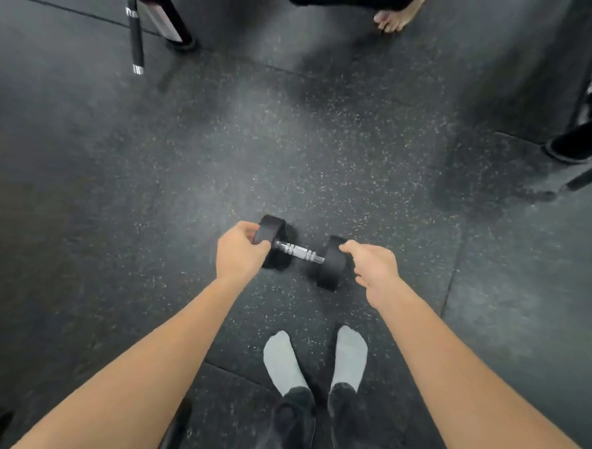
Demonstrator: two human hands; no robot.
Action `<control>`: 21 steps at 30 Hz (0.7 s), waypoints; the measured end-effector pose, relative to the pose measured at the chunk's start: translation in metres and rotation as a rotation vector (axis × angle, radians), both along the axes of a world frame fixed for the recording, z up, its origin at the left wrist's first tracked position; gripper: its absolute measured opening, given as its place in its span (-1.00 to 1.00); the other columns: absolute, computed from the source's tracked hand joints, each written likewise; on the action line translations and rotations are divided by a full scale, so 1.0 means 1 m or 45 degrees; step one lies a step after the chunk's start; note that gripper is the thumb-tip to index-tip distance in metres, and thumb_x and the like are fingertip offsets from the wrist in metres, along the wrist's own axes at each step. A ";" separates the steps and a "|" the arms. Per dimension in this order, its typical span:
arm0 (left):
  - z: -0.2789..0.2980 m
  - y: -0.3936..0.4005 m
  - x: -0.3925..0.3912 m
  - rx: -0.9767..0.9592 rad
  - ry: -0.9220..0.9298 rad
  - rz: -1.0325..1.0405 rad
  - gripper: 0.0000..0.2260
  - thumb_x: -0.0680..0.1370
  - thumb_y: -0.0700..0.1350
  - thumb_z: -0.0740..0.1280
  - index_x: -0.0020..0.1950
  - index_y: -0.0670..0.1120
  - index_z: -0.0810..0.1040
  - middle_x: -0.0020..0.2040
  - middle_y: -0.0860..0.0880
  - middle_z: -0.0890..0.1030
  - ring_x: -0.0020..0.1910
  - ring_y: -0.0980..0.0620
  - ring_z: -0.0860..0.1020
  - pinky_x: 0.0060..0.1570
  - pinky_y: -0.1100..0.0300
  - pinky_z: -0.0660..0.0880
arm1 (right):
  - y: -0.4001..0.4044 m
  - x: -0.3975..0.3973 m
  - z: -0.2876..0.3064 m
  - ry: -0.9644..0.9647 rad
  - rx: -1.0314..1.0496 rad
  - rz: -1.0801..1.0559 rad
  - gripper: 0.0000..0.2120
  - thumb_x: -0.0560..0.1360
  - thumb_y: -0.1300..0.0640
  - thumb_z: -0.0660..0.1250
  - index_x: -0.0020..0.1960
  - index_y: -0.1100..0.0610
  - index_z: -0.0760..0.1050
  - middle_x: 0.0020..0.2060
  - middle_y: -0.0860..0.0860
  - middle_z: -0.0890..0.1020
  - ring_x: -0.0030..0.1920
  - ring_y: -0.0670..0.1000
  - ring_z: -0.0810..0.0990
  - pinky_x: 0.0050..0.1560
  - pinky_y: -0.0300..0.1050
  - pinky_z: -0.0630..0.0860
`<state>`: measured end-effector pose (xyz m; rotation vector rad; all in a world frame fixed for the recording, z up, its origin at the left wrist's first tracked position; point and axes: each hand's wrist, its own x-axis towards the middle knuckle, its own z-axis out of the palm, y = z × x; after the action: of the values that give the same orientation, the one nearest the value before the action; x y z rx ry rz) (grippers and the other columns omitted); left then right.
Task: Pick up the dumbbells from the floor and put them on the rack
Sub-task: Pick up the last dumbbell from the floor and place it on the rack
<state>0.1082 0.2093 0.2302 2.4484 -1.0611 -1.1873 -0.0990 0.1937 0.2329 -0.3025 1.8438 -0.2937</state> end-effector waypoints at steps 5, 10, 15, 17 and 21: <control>-0.135 -0.023 0.021 0.153 -0.141 -0.074 -0.34 0.47 0.01 0.44 0.51 -0.15 0.35 0.36 -0.16 0.48 0.29 -0.14 0.49 0.23 0.05 0.45 | -0.006 0.021 -0.134 -0.006 0.141 -0.041 -0.14 0.31 -0.12 0.60 0.46 0.22 0.37 0.30 0.08 0.52 0.28 0.16 0.49 0.15 0.02 0.42; -0.214 -0.051 0.023 0.359 -0.040 -0.034 -0.03 0.37 0.13 0.53 0.61 -0.12 0.10 0.46 -0.19 0.39 0.38 -0.21 0.41 0.29 -0.09 0.45 | -0.012 0.038 -0.216 0.082 0.174 -0.091 0.00 0.15 -0.17 0.70 0.43 0.20 0.38 0.33 0.10 0.54 0.15 0.13 0.52 0.13 -0.02 0.49; -0.244 -0.068 0.026 0.468 -0.061 -0.044 0.34 0.22 0.21 0.65 0.63 0.12 -0.31 0.62 -0.23 -0.28 0.57 -0.39 -0.04 0.43 -0.28 0.19 | -0.014 0.037 -0.248 0.199 0.277 -0.133 0.30 0.10 -0.05 0.75 0.65 -0.04 0.07 0.61 0.19 0.12 0.40 0.31 0.42 0.26 0.27 0.47; -0.248 -0.071 0.029 0.494 -0.092 -0.045 0.26 0.30 0.03 0.64 0.63 0.10 -0.29 0.59 -0.27 -0.32 0.56 -0.43 0.00 0.39 -0.24 0.27 | -0.016 0.035 -0.252 0.169 0.275 -0.148 0.08 0.13 0.05 0.71 0.54 0.05 0.28 0.49 0.18 0.35 0.22 0.24 0.53 0.10 0.16 0.53; -0.250 -0.072 0.038 0.507 0.004 -0.074 -0.30 0.25 -0.10 0.56 0.34 -0.18 0.42 0.23 -0.18 0.51 0.09 -0.14 0.51 -0.11 0.09 0.51 | -0.009 0.029 -0.260 0.150 0.152 -0.121 -0.54 0.17 0.23 0.56 0.04 0.15 0.53 -0.06 0.05 0.61 -0.22 -0.03 0.48 -0.12 -0.10 0.52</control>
<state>0.1463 0.1377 -0.0200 2.7173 -0.9787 -1.5498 -0.0698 0.1846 -0.0270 -0.1525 1.9866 -0.2340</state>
